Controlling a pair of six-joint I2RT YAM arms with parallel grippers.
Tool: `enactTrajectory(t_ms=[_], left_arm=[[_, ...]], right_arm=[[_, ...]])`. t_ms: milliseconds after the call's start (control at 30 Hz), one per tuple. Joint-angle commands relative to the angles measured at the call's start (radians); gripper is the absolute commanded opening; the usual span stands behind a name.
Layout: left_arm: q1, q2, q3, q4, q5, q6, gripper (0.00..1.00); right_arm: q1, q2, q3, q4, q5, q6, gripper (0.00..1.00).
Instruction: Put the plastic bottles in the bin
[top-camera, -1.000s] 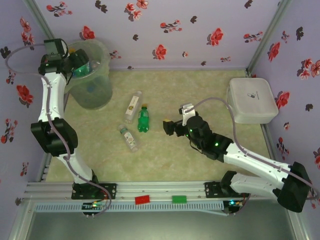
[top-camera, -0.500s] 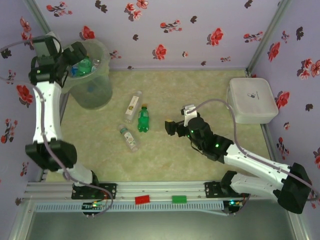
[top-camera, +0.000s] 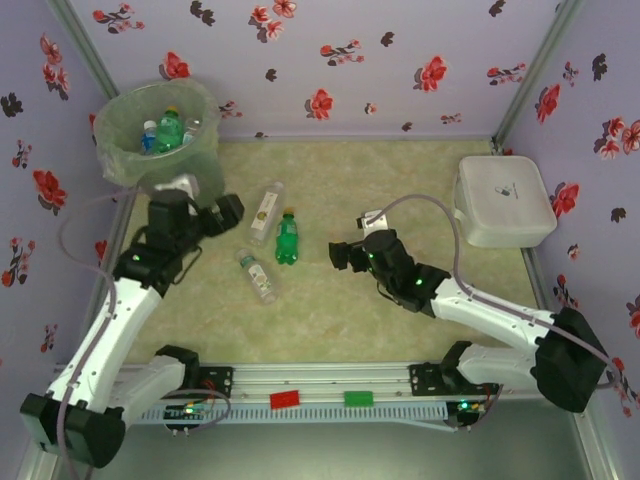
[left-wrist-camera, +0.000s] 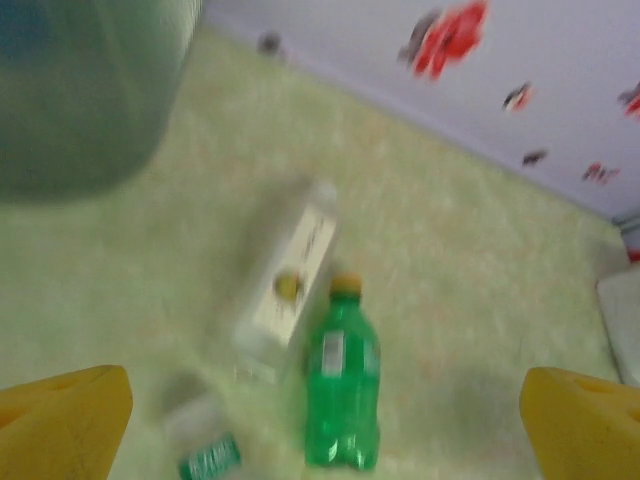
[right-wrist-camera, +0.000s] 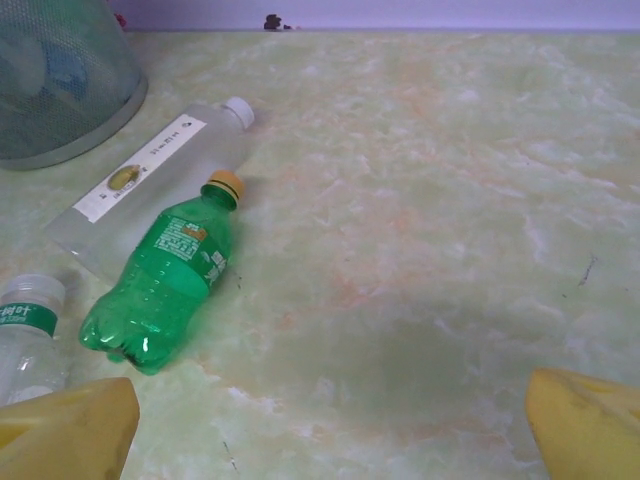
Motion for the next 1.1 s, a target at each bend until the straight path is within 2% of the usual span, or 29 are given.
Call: enactTrajectory(t_ms=[0, 200, 300, 400, 600, 700, 1067], left_arm=[[-0.089, -0.070, -0.102, -0.034, -0.116, -0.208, 1.00], [-0.328, -0.080, -0.242, -0.141, -0.301, -0.467, 1.00], [-0.422, -0.024, -0.237, -0.192, -0.379, -0.533, 1.00], [-0.475, 0.049, -0.237, -0.168, -0.399, -0.567, 1.00], [-0.496, 0.202, -0.243, -0.004, -0.345, -0.600, 1.00], [-0.499, 0.261, -0.241, 0.022, -0.344, -0.615, 1.00], [-0.499, 0.365, -0.324, 0.113, -0.372, -0.695, 0.98]], right_arm=[[-0.011, 0.024, 0.025, 0.023, 0.000, 0.037, 1.00], [-0.016, 0.069, 0.033, 0.038, -0.040, 0.061, 1.00], [-0.023, 0.092, 0.048, 0.040, -0.072, 0.070, 1.00], [-0.028, 0.107, 0.061, 0.048, -0.130, 0.071, 1.00], [-0.035, 0.107, 0.052, 0.100, -0.279, 0.064, 1.00], [-0.036, 0.098, 0.048, 0.097, -0.320, 0.055, 1.00], [-0.045, -0.001, -0.035, 0.084, -0.257, 0.054, 1.00]])
